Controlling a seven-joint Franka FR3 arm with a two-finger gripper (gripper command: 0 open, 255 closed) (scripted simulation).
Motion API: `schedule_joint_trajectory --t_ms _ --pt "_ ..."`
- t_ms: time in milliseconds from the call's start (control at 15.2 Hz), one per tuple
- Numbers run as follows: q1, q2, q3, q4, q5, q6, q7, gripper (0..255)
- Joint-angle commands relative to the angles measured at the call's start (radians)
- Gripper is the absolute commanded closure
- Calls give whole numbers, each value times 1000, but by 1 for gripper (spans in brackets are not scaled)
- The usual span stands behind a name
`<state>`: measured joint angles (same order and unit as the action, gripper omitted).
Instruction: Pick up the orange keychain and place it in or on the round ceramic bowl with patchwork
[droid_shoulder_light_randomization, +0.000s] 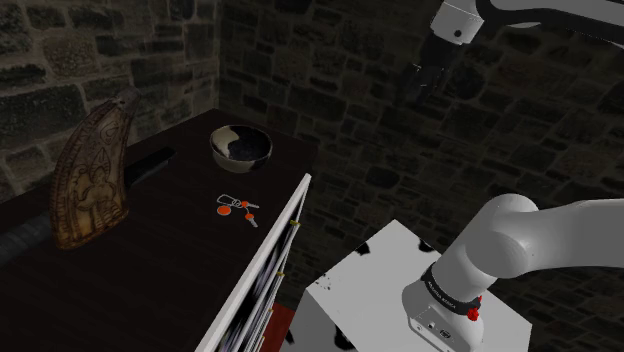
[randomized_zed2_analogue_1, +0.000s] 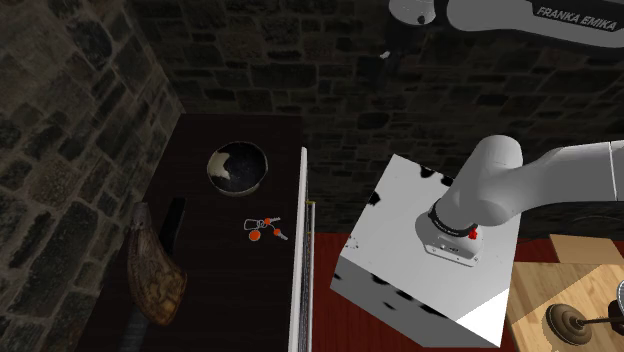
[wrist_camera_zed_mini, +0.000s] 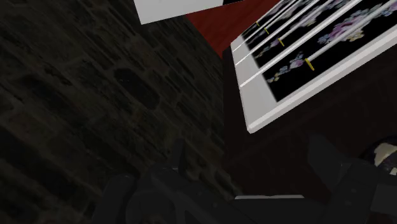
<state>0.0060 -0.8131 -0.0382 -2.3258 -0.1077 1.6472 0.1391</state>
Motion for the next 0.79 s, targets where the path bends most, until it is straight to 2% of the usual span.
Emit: schedule_joint_trajectory --t_ms 0,726 --pt "0 0 0 0 0 0 0 0" --pt "98 166 147 -86 106 203 119 0"
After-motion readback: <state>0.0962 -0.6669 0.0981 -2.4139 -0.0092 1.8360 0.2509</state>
